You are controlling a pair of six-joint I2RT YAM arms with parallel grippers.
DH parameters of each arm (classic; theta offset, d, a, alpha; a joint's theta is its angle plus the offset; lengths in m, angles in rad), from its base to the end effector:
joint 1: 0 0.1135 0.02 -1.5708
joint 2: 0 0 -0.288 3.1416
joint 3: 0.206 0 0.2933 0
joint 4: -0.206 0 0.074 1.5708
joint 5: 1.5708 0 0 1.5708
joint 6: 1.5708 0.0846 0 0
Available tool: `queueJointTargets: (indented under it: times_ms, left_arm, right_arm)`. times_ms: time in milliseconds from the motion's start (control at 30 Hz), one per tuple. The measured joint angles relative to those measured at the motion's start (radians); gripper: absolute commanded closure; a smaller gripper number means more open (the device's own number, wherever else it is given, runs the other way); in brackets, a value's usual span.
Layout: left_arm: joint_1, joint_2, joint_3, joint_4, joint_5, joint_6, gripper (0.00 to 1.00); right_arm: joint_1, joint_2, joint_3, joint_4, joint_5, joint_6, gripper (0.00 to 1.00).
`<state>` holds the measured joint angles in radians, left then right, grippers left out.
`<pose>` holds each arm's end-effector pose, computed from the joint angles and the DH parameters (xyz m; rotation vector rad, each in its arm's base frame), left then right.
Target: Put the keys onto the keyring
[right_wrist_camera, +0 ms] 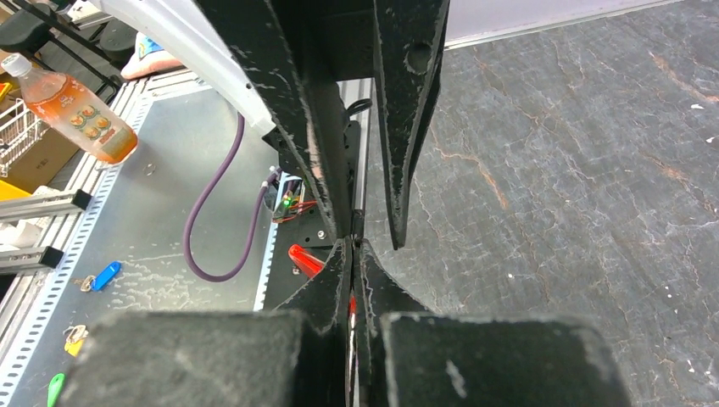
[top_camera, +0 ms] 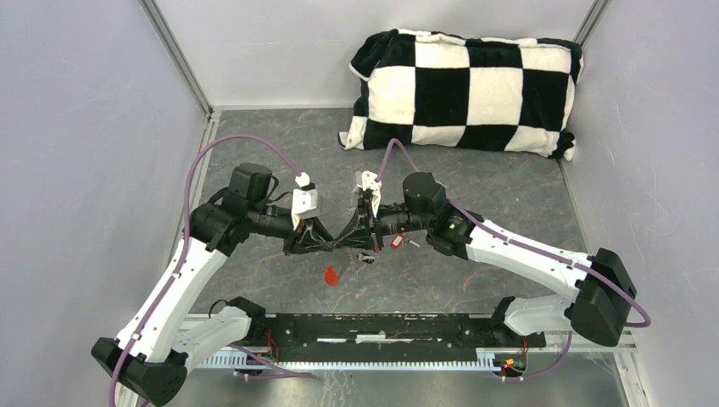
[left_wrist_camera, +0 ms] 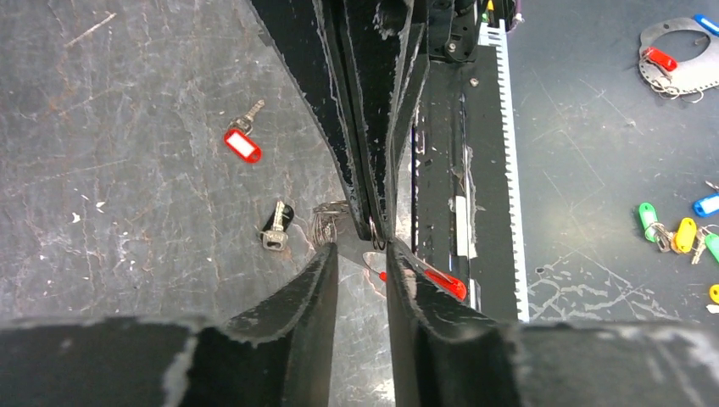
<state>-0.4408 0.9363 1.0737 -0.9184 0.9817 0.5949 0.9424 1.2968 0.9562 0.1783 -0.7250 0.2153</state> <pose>0.1612 -0.1538 0.3590 1.4369 1.5831 -1.0451 0.1711 0.3309 0.3292 -1.2070 1.5072 1.4377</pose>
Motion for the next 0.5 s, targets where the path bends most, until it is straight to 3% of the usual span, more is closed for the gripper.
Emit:
queueJointTargets:
  times_ms: [100, 400, 500]
  left_arm:
    - [0.0, 0.009, 0.0, -0.018, 0.008, 0.013, 0.8]
    - [0.0, 0.014, 0.006, -0.032, 0.024, 0.024, 0.81]
    - [0.0, 0.014, 0.006, -0.033, 0.025, 0.025, 0.91]
  right_arm:
    - [0.0, 0.0, 0.0, 0.0, -0.006, 0.0, 1.0]
    - [0.0, 0.0, 0.0, 0.003, -0.016, 0.0, 1.0]
    - [0.003, 0.0, 0.002, 0.002, -0.016, -0.002, 1.0]
